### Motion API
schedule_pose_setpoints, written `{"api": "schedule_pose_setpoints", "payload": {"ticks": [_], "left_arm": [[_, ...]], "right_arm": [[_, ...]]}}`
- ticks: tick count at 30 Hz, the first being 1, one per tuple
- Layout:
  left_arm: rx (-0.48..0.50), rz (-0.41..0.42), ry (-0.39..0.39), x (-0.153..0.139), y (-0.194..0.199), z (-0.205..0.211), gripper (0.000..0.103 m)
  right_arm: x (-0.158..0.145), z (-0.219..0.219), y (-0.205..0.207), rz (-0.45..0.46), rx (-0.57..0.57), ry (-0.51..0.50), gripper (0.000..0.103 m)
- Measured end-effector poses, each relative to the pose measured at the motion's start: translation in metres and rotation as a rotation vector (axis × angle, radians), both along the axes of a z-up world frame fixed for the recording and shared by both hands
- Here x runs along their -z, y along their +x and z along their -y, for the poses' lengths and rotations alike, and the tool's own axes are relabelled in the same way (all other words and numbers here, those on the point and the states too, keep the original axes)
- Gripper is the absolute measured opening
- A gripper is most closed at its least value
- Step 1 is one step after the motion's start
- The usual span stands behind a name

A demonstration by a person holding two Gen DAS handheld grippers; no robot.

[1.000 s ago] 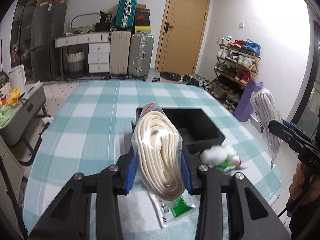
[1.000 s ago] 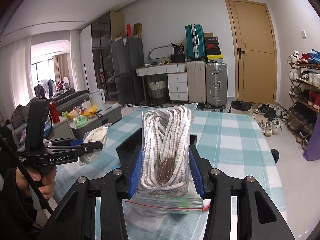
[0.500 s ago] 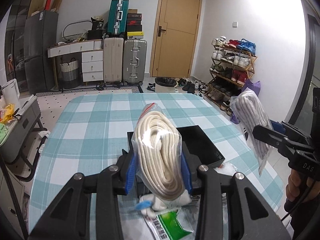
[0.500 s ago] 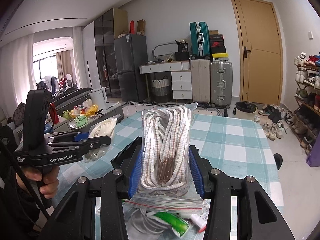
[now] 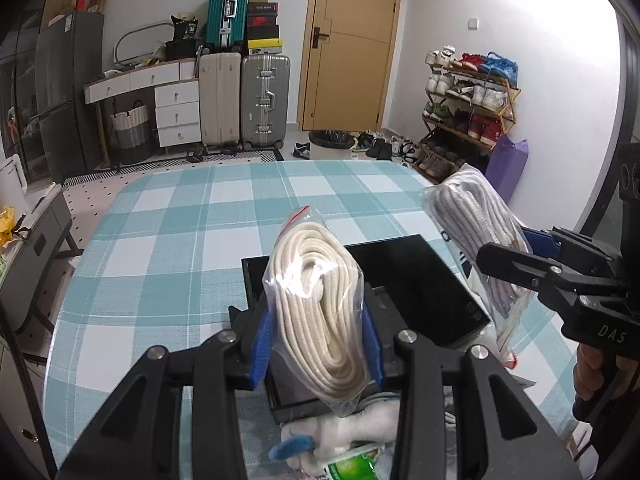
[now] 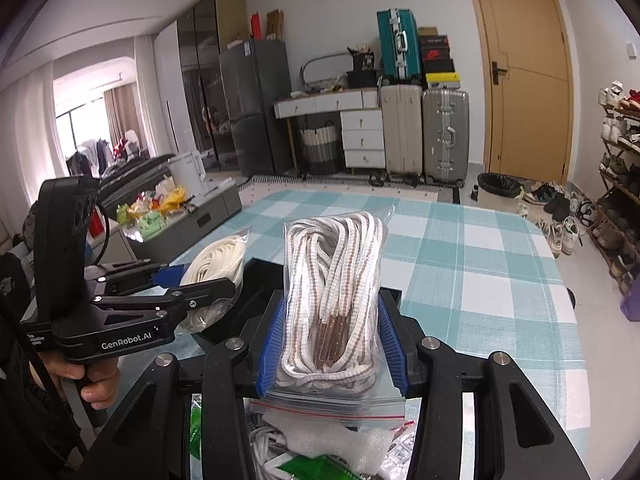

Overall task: Organize soft objects
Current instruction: 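Lift and carry both bags over the open black box, then lower the cream strap bag into the box and open the left tool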

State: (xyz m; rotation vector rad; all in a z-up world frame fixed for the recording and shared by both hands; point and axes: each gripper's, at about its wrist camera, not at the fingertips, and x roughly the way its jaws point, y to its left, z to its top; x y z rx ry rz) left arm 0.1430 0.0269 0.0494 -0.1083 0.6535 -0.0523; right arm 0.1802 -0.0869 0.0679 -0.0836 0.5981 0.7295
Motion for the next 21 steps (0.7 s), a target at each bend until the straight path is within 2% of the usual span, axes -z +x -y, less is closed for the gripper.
{"api": "schedule_pose_setpoints", "payload": {"ticks": [21], "left_arm": [[0.028,-0.102,0.014,0.023,0.027,0.005,0.039]], "right_arm": [[0.043,-0.040,0.050,-0.171,-0.061,-0.167,0.045]]}}
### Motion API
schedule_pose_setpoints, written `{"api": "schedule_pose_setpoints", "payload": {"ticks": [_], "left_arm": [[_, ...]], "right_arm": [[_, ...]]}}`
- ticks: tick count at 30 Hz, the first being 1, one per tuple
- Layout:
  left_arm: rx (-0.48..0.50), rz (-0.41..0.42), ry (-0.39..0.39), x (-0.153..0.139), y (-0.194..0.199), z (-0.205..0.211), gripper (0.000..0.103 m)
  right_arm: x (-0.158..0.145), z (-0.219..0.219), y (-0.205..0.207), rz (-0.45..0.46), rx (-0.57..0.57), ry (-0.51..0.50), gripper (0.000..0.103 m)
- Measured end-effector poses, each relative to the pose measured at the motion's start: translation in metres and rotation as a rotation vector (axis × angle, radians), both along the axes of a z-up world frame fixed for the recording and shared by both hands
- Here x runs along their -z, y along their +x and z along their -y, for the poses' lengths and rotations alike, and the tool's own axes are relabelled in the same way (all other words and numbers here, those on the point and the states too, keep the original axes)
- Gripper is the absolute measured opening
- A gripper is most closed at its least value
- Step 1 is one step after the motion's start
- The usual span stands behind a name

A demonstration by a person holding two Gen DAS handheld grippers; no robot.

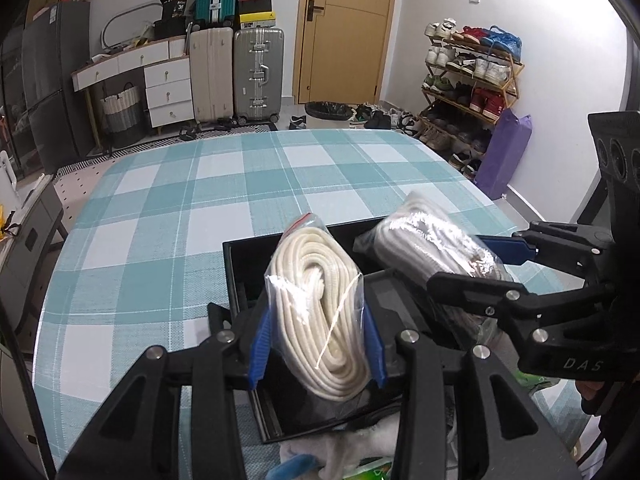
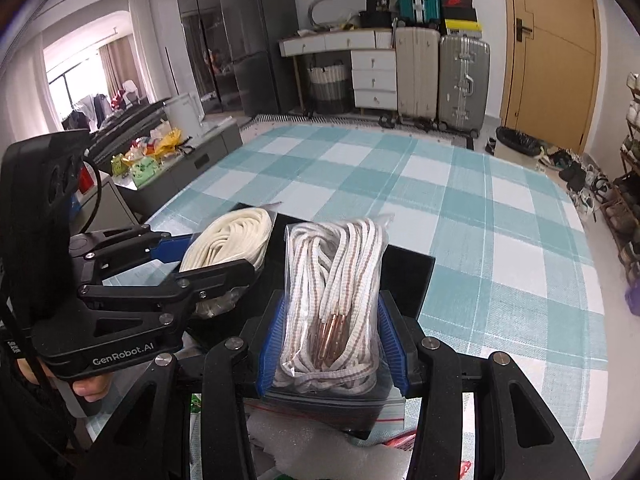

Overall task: Organize soft objects
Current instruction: 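Lower the cream strap bag into the box and open the left tool, then lower the white rope bag into the box and open the right tool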

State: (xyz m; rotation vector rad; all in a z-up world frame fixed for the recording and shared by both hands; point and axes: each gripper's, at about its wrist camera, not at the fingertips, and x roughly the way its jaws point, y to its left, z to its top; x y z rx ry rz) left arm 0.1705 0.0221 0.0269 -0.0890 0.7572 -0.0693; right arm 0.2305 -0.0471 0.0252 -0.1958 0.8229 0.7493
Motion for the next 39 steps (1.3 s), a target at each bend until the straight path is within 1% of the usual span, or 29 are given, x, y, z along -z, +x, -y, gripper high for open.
{"api": "schedule_pose_setpoints", "payload": {"ticks": [5,8,10,11,12,15,16,17,18,19,20,21,22,23,26,29,30,31,33,35,39], "left_arm": [[0.015,-0.022,-0.002,0.005,0.004,0.001,0.041],[0.015,-0.026,0.003,0.005,0.005,0.003,0.041],[0.019,-0.026,-0.002,0.005,0.005,0.003,0.043],[0.023,-0.027,-0.008,0.005,0.004,0.003,0.046],[0.027,-0.028,-0.010,0.004,0.003,0.004,0.046],[0.024,-0.017,0.000,0.000,-0.002,0.004,0.055],[0.017,-0.011,0.004,-0.002,-0.004,0.003,0.060],[0.017,-0.007,0.000,-0.004,-0.006,0.002,0.063],[0.016,-0.001,-0.004,-0.006,-0.008,0.001,0.064],[0.016,0.006,-0.009,-0.008,-0.010,0.000,0.067],[0.014,0.012,-0.009,-0.009,-0.013,-0.001,0.073],[-0.008,0.018,0.002,-0.011,-0.015,-0.002,0.077],[-0.030,0.024,0.012,-0.012,-0.017,-0.004,0.084],[-0.038,0.027,0.009,-0.012,-0.019,-0.006,0.087],[-0.051,0.032,-0.027,-0.011,-0.024,-0.014,0.090],[-0.062,0.036,-0.015,-0.010,-0.030,-0.016,0.096],[-0.065,0.037,-0.010,-0.010,-0.032,-0.016,0.097],[-0.070,0.035,-0.007,-0.009,-0.034,-0.016,0.099],[-0.075,0.046,-0.006,-0.009,-0.038,-0.017,0.103],[-0.078,0.062,-0.009,-0.010,-0.044,-0.017,0.103],[-0.079,0.089,-0.017,-0.012,-0.056,-0.016,0.103]], "right_arm": [[0.005,-0.005,0.006,-0.029,-0.017,0.000,0.045],[0.007,-0.009,0.008,-0.030,-0.026,-0.020,0.045],[0.007,-0.012,0.008,-0.022,-0.036,-0.033,0.047],[0.007,-0.013,0.008,-0.015,-0.037,-0.037,0.050],[0.008,-0.013,0.008,-0.005,-0.034,-0.044,0.053],[0.004,-0.012,0.005,0.013,-0.040,-0.051,0.053],[0.002,-0.011,0.003,0.017,-0.040,-0.048,0.054],[0.000,-0.009,0.001,0.021,-0.040,-0.044,0.057],[-0.002,-0.007,-0.001,0.025,-0.039,-0.043,0.064],[-0.003,-0.005,-0.002,0.029,-0.034,-0.043,0.067],[-0.004,-0.002,-0.004,0.032,-0.035,-0.039,0.071],[-0.006,0.000,-0.006,0.037,-0.041,-0.028,0.071],[-0.006,0.001,-0.008,0.039,-0.042,-0.023,0.071],[-0.006,0.001,-0.009,0.037,-0.045,-0.024,0.071],[-0.002,0.001,-0.010,0.031,-0.037,-0.032,0.071],[-0.004,0.003,-0.015,0.044,-0.031,-0.021,0.073],[-0.006,0.005,-0.017,0.053,-0.026,-0.013,0.078],[-0.008,0.007,-0.019,0.062,-0.015,-0.009,0.082],[-0.013,0.015,-0.025,0.094,0.016,0.008,0.093],[-0.017,0.024,-0.031,0.102,0.036,0.030,0.099],[-0.024,0.044,-0.049,0.127,0.073,0.061,0.102]]}}
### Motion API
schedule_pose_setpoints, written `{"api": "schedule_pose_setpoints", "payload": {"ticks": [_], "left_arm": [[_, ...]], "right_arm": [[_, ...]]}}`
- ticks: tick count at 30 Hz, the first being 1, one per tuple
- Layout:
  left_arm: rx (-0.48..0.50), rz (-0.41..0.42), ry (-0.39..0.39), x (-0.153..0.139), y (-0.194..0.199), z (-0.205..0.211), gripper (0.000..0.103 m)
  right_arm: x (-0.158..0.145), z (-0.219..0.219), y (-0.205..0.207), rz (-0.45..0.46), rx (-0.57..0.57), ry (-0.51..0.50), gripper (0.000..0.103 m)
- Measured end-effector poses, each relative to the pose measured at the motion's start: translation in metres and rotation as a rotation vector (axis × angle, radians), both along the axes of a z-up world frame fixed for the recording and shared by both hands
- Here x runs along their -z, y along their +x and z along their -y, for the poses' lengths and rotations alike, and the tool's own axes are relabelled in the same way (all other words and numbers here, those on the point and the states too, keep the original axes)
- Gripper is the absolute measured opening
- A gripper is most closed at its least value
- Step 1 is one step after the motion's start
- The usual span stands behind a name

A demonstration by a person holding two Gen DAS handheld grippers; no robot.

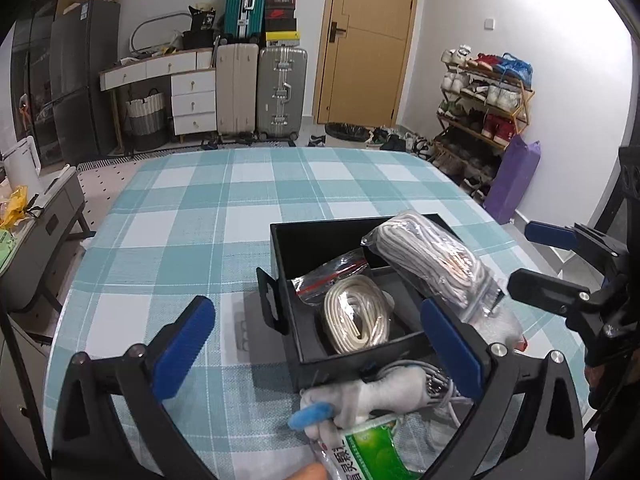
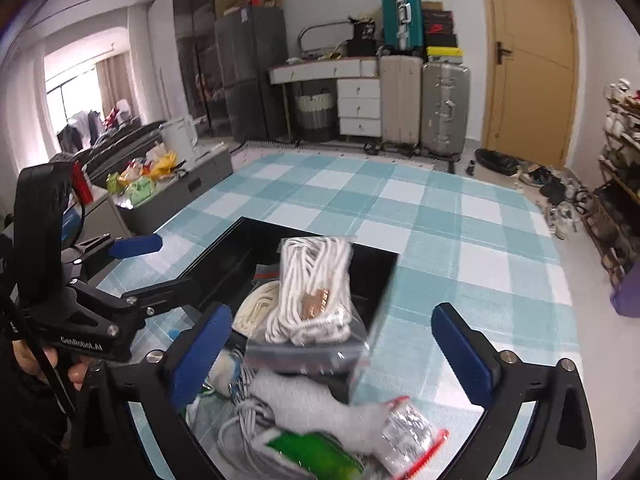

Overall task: Organize soft objects
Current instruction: 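Lower the white rope bag into the box and open the right tool, then withdraw both tools from the box toward the remaining items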

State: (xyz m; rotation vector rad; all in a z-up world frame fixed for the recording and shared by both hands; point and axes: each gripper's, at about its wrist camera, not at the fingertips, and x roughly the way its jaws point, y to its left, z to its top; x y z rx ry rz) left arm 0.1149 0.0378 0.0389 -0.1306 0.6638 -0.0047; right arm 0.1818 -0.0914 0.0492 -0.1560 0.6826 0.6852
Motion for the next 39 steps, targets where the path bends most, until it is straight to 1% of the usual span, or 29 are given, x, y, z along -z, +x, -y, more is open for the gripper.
{"api": "schedule_pose_setpoints", "payload": {"ticks": [8,14,18,23,32,39], "left_arm": [[-0.019,0.011,0.029,0.000,-0.018,0.006,0.103],[-0.013,-0.010,0.043,0.007,-0.026,0.012,0.103],[-0.004,-0.011,0.023,0.012,-0.031,0.015,0.103],[-0.002,-0.027,0.038,0.020,-0.033,0.017,0.103],[-0.019,-0.083,0.010,0.044,-0.038,0.009,0.103],[-0.025,-0.116,-0.010,0.055,-0.039,0.007,0.103]], "right_arm": [[-0.001,0.032,-0.023,0.022,0.045,0.001,0.102],[0.009,0.054,-0.029,-0.002,0.048,0.018,0.102],[0.013,0.064,-0.033,-0.022,0.028,0.022,0.102],[0.019,0.069,-0.028,-0.048,0.038,-0.001,0.102],[0.036,0.082,-0.014,-0.095,0.095,-0.041,0.102],[0.049,0.090,-0.008,-0.117,0.107,-0.092,0.102]]}}
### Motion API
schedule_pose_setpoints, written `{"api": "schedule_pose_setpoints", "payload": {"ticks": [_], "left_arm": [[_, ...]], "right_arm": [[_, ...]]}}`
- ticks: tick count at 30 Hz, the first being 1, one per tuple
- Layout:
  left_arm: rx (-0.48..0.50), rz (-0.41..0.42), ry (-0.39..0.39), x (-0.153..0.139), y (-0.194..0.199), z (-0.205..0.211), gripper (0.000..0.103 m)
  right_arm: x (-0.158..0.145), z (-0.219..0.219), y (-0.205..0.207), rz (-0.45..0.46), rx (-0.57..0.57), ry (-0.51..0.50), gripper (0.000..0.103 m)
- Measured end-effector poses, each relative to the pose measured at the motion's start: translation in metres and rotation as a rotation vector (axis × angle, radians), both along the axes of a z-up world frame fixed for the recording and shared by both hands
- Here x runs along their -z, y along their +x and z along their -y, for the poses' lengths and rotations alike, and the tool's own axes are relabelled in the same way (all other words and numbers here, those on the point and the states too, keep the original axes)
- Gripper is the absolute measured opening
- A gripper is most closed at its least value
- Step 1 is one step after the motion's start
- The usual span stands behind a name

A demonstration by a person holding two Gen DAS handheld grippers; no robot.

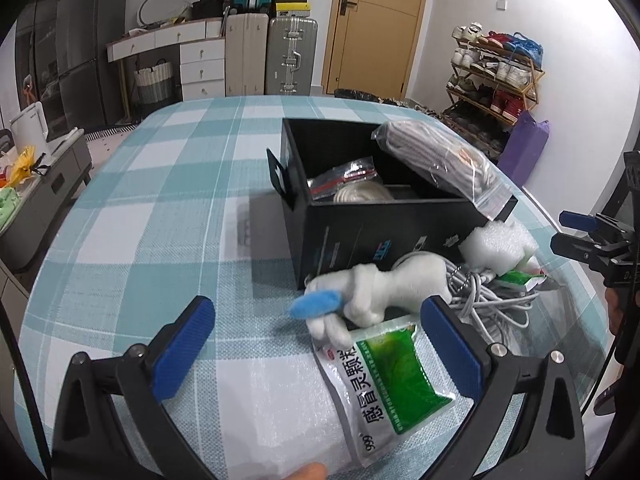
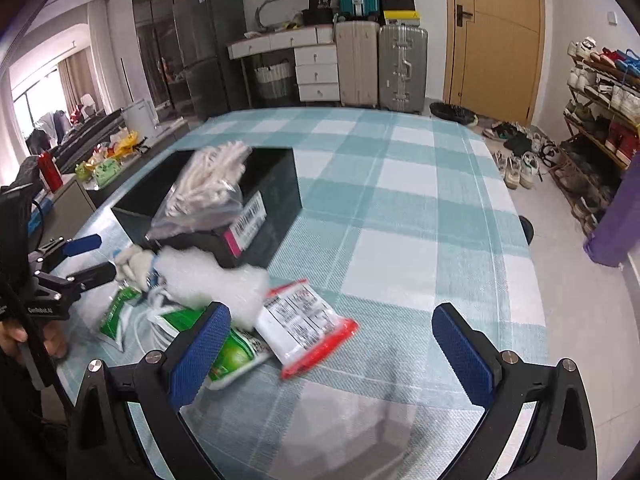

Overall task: Organize soft objects
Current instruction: 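Withdraw both tools from the box toward the remaining items, then close the right tool on the red-edged white packet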

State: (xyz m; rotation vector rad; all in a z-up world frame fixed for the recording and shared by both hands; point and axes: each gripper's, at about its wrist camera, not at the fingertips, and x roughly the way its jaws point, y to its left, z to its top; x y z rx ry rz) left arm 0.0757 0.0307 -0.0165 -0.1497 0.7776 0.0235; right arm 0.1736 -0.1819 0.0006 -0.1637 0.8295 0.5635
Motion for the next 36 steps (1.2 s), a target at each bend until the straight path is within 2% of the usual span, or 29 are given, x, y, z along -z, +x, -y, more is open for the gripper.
{"api": "schedule_pose_setpoints", "payload": {"ticks": [12,26,31,36], "left_arm": [[0.011,-0.016,0.015,0.004,0.001,0.004,0.103],[0.018,-0.023,0.023,0.003,0.000,0.008,0.103],[0.015,-0.025,0.030,0.003,0.001,0.009,0.103],[0.011,-0.024,0.028,0.003,0.001,0.008,0.103]], "right_arm": [[0.033,-0.006,0.015,-0.081,0.010,-0.062,0.102],[0.041,-0.023,0.020,-0.076,-0.016,-0.072,0.101],[0.044,-0.027,0.025,-0.075,-0.022,-0.077,0.097],[0.047,-0.029,0.028,-0.081,-0.037,-0.067,0.081]]}}
